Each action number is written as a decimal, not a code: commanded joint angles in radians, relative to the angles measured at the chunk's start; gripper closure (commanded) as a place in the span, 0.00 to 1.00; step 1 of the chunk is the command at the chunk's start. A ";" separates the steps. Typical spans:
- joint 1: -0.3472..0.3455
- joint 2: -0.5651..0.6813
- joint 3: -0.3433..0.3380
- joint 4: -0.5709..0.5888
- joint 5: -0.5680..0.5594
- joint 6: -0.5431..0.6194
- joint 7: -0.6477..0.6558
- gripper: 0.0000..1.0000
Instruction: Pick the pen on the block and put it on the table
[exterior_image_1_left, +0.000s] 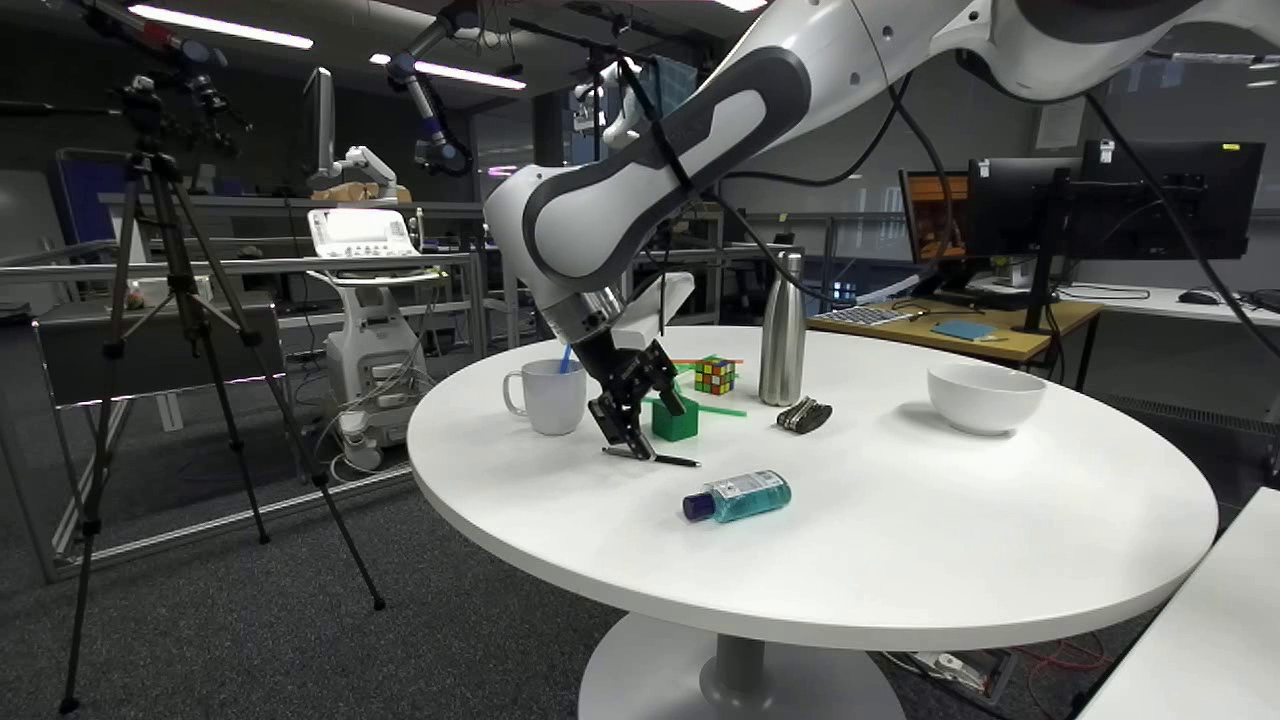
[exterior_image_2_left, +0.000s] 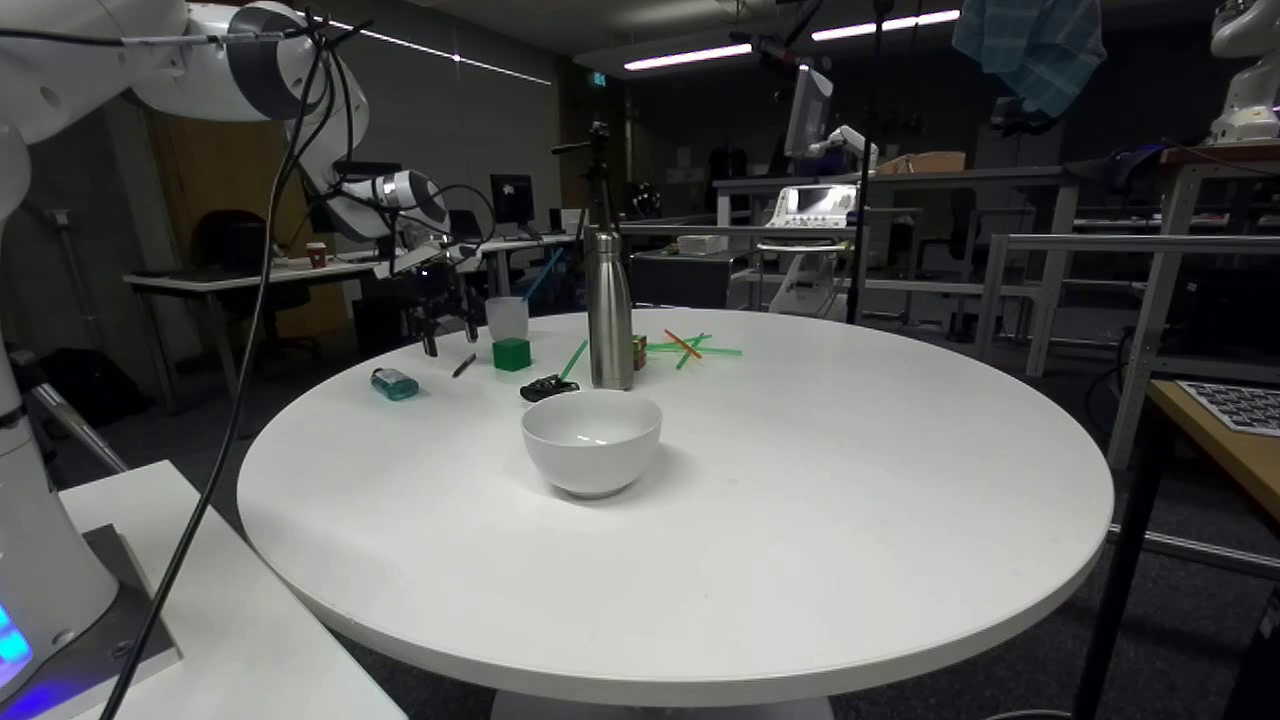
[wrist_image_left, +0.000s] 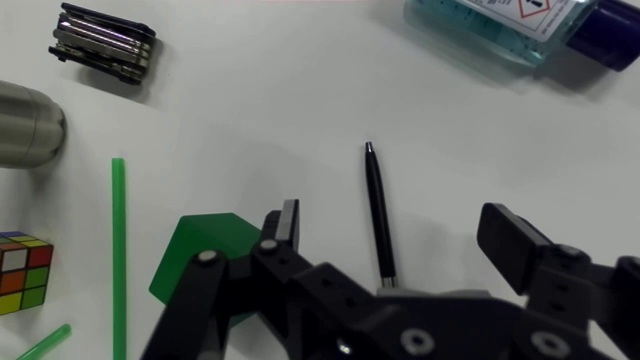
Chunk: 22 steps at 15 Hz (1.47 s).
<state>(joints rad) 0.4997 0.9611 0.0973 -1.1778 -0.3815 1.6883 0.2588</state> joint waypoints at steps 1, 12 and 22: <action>0.009 0.012 -0.015 0.050 0.012 -0.037 -0.022 0.00; 0.009 -0.058 0.001 0.019 -0.005 -0.029 -0.003 0.00; 0.020 -0.178 0.001 -0.006 -0.006 -0.021 0.013 0.00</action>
<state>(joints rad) 0.5123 0.8250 0.0989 -1.1596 -0.3830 1.6883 0.2602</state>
